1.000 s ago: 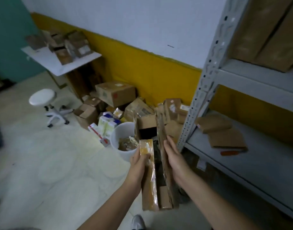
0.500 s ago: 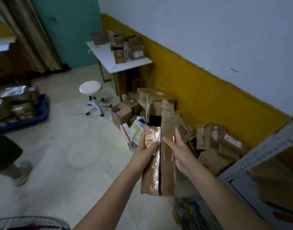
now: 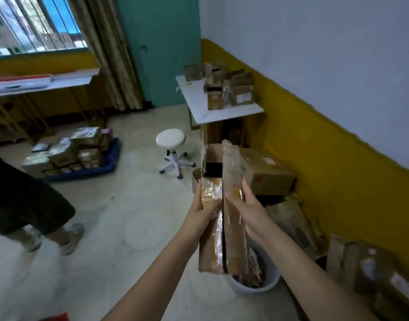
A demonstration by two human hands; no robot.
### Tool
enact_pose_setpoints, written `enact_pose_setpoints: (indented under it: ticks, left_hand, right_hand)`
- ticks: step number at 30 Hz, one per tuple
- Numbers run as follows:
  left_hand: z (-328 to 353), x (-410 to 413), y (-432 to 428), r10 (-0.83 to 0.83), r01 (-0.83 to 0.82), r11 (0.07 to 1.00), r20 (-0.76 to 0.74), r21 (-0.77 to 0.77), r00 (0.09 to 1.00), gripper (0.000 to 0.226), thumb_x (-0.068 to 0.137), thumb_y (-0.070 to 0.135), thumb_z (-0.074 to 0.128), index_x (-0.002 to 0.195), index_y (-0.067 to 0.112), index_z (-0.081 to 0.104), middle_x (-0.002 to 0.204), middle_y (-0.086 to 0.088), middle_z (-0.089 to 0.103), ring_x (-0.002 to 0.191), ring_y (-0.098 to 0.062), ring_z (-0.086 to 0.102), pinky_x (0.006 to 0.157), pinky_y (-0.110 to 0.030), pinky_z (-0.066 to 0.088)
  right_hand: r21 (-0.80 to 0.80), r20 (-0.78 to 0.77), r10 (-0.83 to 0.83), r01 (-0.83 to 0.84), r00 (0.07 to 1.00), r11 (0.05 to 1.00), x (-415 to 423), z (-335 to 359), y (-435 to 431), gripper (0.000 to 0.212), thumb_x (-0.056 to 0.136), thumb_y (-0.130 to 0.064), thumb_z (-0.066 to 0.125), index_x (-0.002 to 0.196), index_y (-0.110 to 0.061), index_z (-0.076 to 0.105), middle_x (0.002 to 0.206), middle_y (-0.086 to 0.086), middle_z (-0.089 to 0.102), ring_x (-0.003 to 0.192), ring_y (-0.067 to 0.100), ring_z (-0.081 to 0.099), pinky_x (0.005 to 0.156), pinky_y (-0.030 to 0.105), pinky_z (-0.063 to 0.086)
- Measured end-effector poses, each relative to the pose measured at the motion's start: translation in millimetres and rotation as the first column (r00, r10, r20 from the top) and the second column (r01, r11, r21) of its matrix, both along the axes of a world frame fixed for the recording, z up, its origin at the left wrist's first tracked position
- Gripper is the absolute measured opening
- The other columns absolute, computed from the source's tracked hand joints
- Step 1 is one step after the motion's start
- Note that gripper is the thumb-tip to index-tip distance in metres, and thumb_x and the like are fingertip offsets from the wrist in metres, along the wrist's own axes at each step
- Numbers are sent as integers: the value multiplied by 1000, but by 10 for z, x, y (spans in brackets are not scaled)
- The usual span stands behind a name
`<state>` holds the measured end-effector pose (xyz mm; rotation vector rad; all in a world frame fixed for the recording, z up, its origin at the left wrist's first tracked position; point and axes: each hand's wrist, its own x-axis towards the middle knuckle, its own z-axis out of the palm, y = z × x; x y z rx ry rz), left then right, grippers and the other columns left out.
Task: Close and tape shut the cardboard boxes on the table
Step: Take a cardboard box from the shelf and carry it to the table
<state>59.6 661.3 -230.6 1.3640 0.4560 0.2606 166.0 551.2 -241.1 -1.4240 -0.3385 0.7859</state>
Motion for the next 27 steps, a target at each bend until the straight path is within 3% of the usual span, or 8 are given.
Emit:
enact_pose_setpoints:
  ticks: [5,8,13,15,20,22,27]
  left_hand:
    - [129,324,542,105,-105,994,0,9,994,58,98,24,56,147,43,30,126,6,66,113,-18,65,103,-46,48]
    - [118,492,925,138,-138,990,9,21,990,58,97,26,57,145,46,32,127,5,65,115,-21,64,102,-48,48]
    - [90,747,1724,164,-164,986,53,-8,985,57,99,28,57,146,46,32,127,8,65,114,-18,65,101,-46,50]
    - [69,848,2090,152,-151,988,72,-21,986,55,98,32,58,145,46,33,127,8,65,114,-18,65,101,-47,50]
    - [107,1125,2968,125,-119,991,99,-63,987,56,96,35,60,143,49,34,126,7,66,112,-19,66,100,-48,51]
    - [142,1262,3288,114,-109,992,98,-57,989,58,95,37,61,143,50,33,125,8,66,111,-17,67,99,-46,52]
    - [110,1726,4053,73,-73,997,74,-6,995,53,91,45,65,137,55,39,135,1,58,113,-19,66,99,-48,51]
  right_hand:
    - [38,-3,117,-117,993,992,442,76,642,79,87,-41,70,148,-55,21,144,-10,50,125,18,56,101,44,50]
    - [29,-19,139,-138,990,990,619,82,1037,82,90,-41,66,151,-52,13,142,-13,47,125,16,52,88,31,51]
    - [29,-35,156,-155,987,988,890,77,1874,76,91,-35,67,150,-51,21,136,-12,56,113,8,60,82,27,53]
    - [42,-51,149,-147,988,988,990,76,2246,75,91,-33,67,150,-50,22,131,-12,57,113,10,60,84,29,53]
    - [44,-70,107,-104,992,994,1233,164,3123,82,84,-39,72,149,-51,24,145,-2,50,128,22,52,106,49,43]
    - [18,-60,90,-89,994,996,1349,220,3422,88,74,-48,74,148,-54,25,145,-3,49,130,24,49,108,53,40]
    - [61,-84,29,-24,996,998,1738,241,4073,88,69,-48,77,145,-54,32,140,-1,54,125,25,53,105,55,43]
